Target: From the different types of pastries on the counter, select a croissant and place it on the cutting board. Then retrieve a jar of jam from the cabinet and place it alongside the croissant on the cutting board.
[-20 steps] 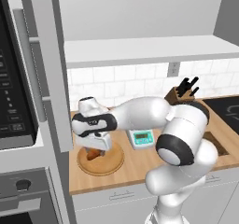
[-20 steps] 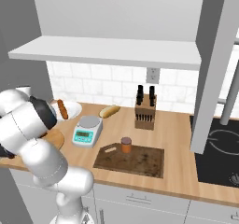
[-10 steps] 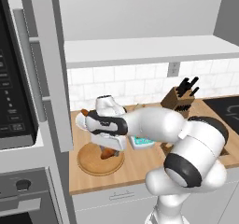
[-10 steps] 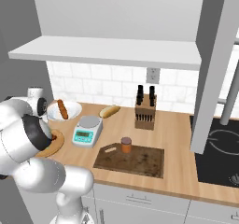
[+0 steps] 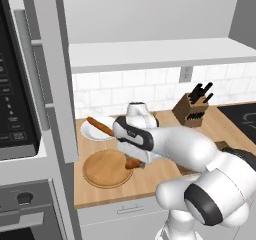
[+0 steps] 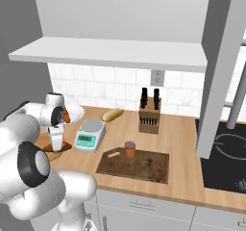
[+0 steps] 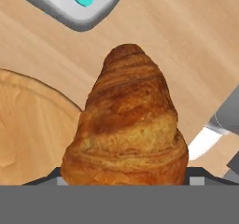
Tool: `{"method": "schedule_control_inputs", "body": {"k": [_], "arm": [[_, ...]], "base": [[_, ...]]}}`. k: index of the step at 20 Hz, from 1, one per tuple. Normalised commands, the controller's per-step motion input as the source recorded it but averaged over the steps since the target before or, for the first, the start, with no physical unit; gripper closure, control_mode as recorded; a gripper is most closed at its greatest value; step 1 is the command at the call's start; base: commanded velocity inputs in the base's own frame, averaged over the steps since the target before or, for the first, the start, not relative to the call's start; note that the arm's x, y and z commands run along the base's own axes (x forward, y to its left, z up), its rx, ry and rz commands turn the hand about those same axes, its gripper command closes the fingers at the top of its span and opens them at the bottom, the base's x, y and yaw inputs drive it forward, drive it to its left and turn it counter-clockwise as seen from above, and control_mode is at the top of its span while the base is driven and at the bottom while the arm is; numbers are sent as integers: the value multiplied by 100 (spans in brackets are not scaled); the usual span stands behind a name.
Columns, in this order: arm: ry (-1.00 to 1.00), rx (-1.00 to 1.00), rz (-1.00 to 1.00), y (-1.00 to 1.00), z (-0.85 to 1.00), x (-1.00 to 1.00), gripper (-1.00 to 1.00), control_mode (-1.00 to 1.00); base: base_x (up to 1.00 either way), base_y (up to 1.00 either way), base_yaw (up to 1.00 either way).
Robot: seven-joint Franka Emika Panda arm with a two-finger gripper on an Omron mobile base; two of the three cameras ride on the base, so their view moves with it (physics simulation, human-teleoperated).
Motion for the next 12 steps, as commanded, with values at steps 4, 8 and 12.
{"method": "schedule_control_inputs", "body": {"k": [4,8,12], "arm": [[6,10,-1,-61,6,12,100,-100],[17,19,-1,-52,37,-6,100,-100],[21,19,-2,-40,40,-11,100,-100]], "base": [[0,0,0],[0,0,0],[0,0,0]]}}
